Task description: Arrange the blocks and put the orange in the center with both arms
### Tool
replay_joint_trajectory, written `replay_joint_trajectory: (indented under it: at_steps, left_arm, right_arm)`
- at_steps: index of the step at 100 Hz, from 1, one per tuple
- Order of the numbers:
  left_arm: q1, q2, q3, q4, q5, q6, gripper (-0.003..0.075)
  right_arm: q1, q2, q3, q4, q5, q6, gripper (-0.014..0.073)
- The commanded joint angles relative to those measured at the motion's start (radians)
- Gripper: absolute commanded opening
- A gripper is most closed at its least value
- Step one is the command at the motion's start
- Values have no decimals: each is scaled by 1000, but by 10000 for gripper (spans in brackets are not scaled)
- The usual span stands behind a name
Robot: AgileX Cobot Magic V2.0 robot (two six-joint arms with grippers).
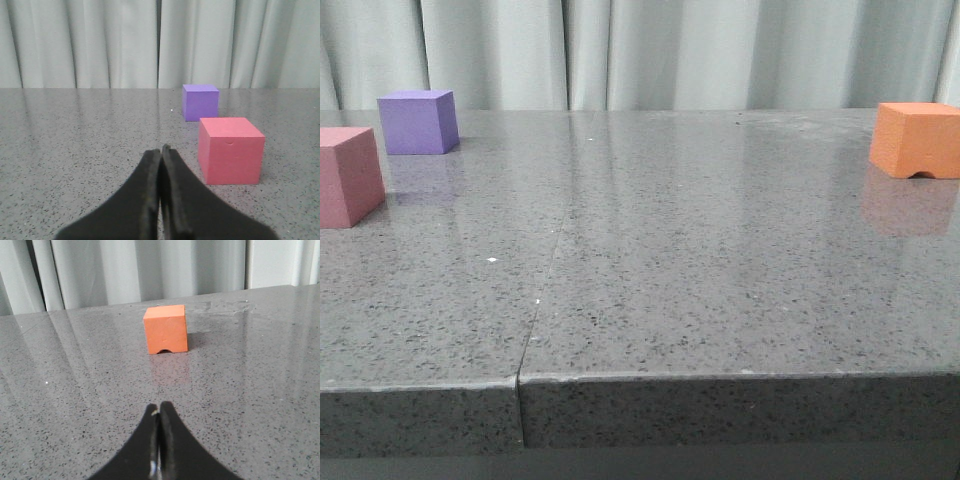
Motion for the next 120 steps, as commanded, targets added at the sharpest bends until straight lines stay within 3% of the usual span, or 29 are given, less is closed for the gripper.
replay_joint_trajectory:
  at_steps: [1,85,120]
  left_arm:
    - [2,-29,41,-7,-80,1,-20]
    - [2,-29,41,-7,-80,1,-20]
    - [2,-29,41,-7,-80,1,-20]
  right_arm:
    - [-6,-23,-17,-9,-75,-9,-69]
    - [-6,-23,-20,-9,-95,-9,-69]
    - [-6,88,-193,-9,103,-9,-69]
